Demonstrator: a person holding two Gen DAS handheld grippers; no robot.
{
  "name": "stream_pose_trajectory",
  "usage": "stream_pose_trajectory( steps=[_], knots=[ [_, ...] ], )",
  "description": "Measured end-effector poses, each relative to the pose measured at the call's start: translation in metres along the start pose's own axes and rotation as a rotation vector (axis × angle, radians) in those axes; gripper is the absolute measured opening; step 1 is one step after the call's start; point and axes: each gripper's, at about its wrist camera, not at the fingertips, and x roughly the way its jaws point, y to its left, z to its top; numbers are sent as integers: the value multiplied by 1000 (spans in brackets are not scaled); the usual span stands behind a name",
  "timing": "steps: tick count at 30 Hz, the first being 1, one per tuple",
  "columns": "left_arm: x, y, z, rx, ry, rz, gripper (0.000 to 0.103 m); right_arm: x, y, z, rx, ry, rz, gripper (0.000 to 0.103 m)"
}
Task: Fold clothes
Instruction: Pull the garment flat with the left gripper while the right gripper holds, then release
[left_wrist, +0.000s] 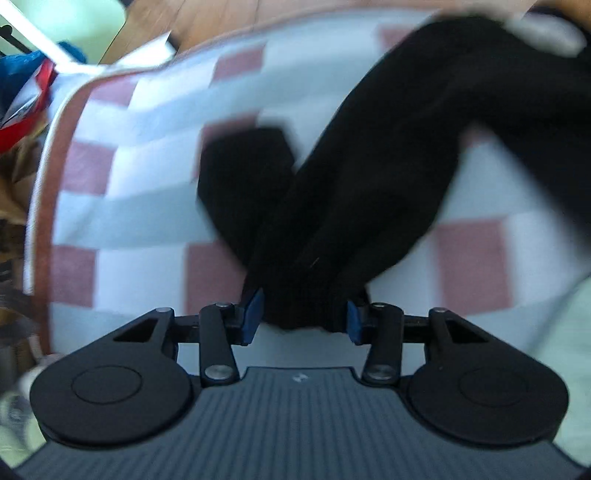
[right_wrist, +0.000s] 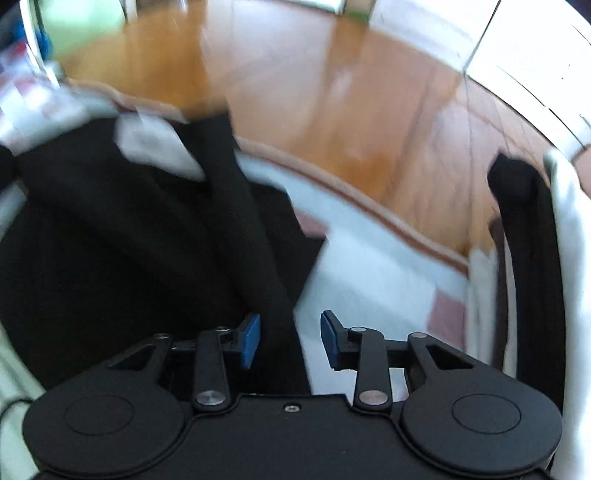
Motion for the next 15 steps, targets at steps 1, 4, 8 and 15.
stream_pose_trajectory(
  steps=[1, 4, 8, 15],
  knots=[
    [-8, -1, 7, -38, -46, -47, 50, -7, -4, 6, 20, -44, 52, 42],
    [-26, -9, 29, -122, -162, -169, 54, -10, -8, 30, 56, -148, 183, 47],
    [-23, -43, 66, -47, -218, -208, 61, 29, -12, 70, 128, -151, 221, 57],
    [14, -74, 89, -43, -173, -196, 61, 131, -1, 109, 236, -26, 185, 57]
  ],
)
